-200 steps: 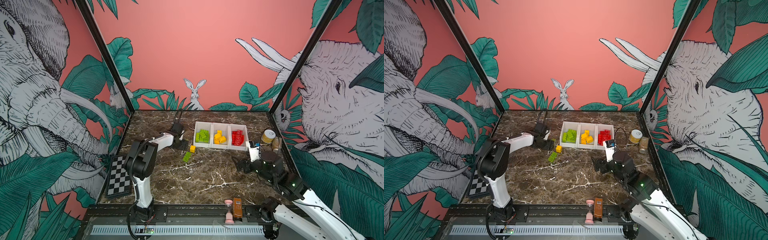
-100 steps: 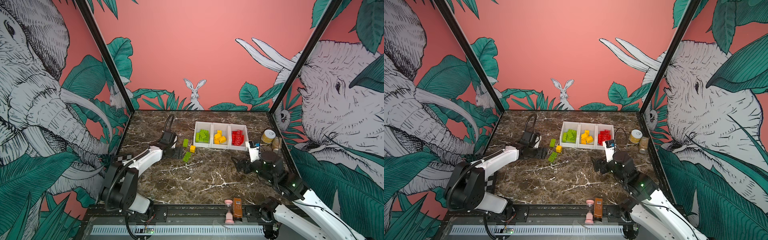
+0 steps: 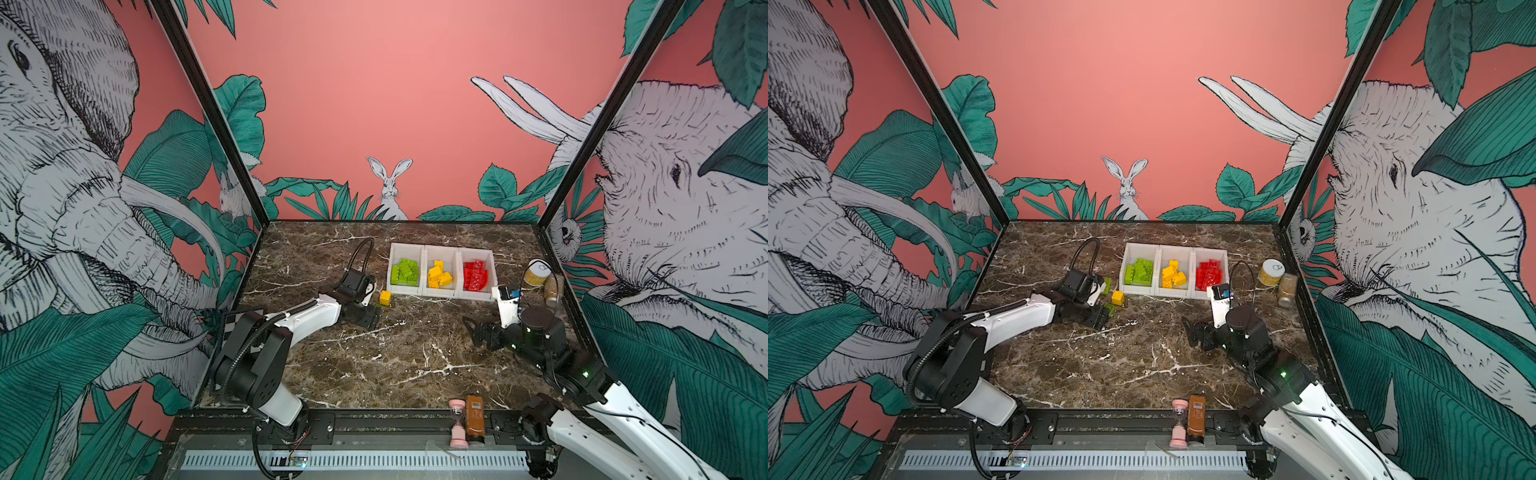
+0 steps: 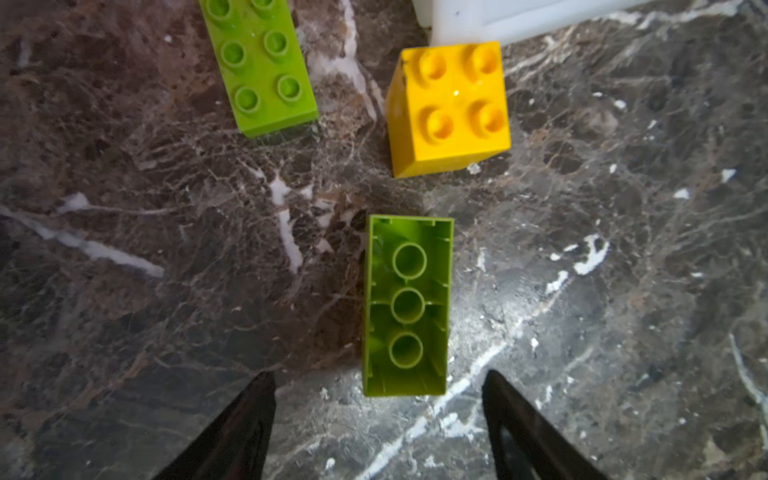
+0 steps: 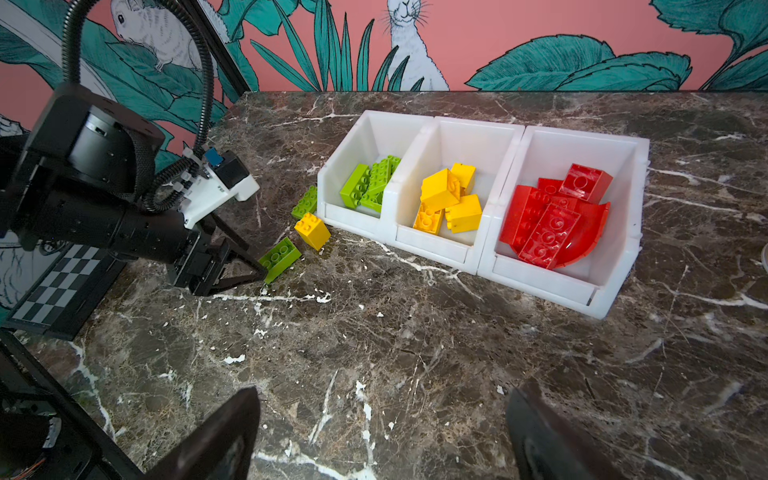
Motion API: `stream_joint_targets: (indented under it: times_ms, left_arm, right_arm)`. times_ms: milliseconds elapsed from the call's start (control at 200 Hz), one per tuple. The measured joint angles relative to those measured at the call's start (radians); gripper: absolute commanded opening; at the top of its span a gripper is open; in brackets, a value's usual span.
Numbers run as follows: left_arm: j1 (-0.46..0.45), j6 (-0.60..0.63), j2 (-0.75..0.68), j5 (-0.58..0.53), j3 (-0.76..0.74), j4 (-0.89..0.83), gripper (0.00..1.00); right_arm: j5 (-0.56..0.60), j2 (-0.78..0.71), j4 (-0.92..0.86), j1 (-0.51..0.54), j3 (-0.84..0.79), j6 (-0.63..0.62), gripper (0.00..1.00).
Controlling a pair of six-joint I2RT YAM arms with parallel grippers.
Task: Sort the legos into containers by color
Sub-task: 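Move the left gripper over the green and yellow bricks near the bin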
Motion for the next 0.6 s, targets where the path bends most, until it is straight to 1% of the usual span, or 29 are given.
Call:
stream_joint_targets:
  times_ms: [90, 215, 345, 440, 600]
  left_arm:
    - [-0.013, 0.014, 0.048, -0.013, 0.038, 0.004, 0.72]
    - [-0.04, 0.025, 0.1, -0.034, 0.075, 0.012, 0.62]
    - [-0.049, 0.031, 0.12, -0.051, 0.077, 0.01, 0.53]
    - [-0.049, 0.035, 0.129, -0.062, 0.077, 0.005, 0.42]
    - [-0.049, 0.039, 0.13, -0.071, 0.077, 0.002, 0.34]
  right_arm:
    - [-0.001, 0.0, -0.001, 0.0, -0.007, 0.004, 0.92]
    - [-0.005, 0.002, 0.001, 0.0, -0.007, 0.007, 0.92]
    - [-0.007, 0.013, 0.002, 0.0, -0.007, 0.007, 0.92]
    - [-0.001, 0.016, 0.002, 0.0, -0.007, 0.007, 0.92]
    - [0.029, -0.001, 0.005, 0.0, -0.019, 0.007, 0.93]
